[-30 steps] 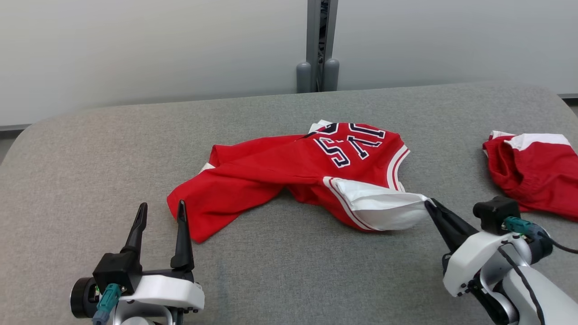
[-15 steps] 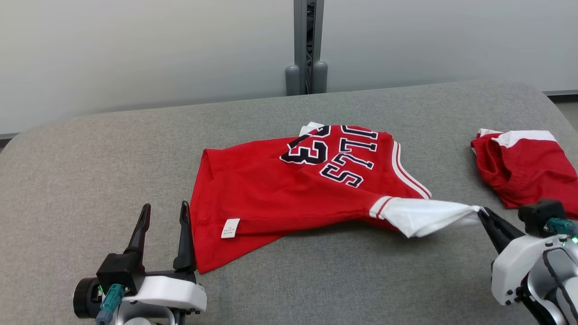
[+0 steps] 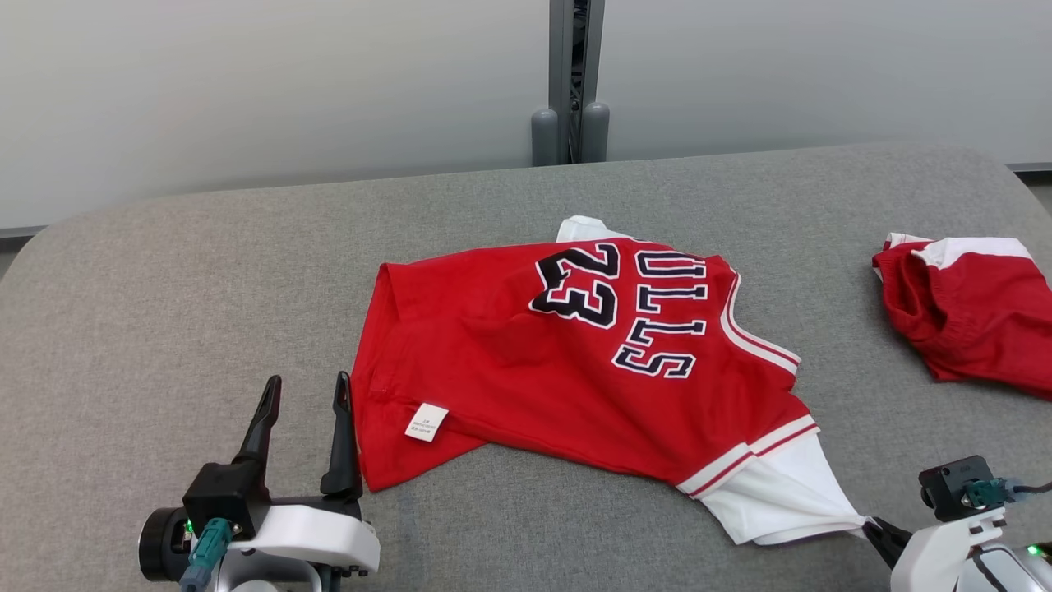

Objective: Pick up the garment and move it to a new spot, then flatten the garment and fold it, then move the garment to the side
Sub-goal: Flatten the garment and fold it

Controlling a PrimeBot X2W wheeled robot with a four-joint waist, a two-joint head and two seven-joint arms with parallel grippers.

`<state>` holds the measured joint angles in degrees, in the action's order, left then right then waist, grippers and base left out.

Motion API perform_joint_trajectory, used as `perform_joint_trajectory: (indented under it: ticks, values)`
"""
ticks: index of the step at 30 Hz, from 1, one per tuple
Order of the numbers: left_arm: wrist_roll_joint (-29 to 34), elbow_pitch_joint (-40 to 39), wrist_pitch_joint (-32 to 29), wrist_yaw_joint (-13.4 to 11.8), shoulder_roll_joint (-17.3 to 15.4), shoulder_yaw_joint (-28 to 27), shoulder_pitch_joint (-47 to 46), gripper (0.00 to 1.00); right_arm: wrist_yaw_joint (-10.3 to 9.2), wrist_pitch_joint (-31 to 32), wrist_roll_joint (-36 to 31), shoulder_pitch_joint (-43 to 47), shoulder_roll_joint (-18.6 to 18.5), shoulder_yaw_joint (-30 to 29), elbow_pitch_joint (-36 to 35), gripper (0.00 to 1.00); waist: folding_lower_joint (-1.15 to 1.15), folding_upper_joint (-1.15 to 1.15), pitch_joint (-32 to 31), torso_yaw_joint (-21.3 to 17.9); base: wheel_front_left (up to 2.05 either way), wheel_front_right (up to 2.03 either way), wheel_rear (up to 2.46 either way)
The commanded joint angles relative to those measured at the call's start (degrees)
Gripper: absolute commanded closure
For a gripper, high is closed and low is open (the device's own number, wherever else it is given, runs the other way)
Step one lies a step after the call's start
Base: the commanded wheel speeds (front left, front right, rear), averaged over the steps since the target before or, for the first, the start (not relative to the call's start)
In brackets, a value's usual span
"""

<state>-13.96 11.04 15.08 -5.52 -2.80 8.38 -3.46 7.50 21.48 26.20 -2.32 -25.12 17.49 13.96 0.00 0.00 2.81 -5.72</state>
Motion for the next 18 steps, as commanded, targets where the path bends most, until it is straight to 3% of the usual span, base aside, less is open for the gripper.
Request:
perform_joint_trajectory:
  ticks: [1,4,5,6,11,18]
  values:
    - [0.35,0.11,0.08,0.36,-0.22,-0.21,-0.49,0.0,-0.01,0.76,0.01,0.63,-0.41,-0.33,0.29,1.0,0.0,0.0,0.07,-0.01,0.0,0.0,0.0]
    - [0.43,0.19,0.08,0.35,-0.23,-0.19,-0.57,0.0,-0.01,1.79,-0.63,1.14,0.12,-0.93,1.29,1.0,0.0,0.0,0.29,-0.12,0.0,0.0,0.0]
    - [0.51,0.25,0.08,0.38,-0.23,-0.1,-0.64,0.0,-0.01,1.76,-0.99,1.06,0.38,-0.97,1.4,0.56,0.0,0.0,0.35,-0.12,0.0,0.0,0.0]
    - [0.58,0.28,0.08,0.31,-0.22,-0.01,-0.72,0.0,-0.01,1.41,-0.79,0.83,1.03,-1.25,1.4,0.0,0.0,0.0,0.45,-0.12,0.0,0.0,0.0]
    - [0.86,0.36,0.08,0.29,-0.23,0.26,-1.0,0.0,-0.01,-0.19,-0.24,-0.92,2.5,-2.48,0.24,0.0,0.0,0.0,0.76,-0.11,0.0,0.0,0.0]
    - [0.69,0.58,0.08,0.2,-0.23,0.51,-0.97,0.0,0.0,-4.24,-5.56,-3.33,4.2,-6.69,-1.15,0.0,0.0,0.0,0.46,-0.09,0.0,0.0,0.0]
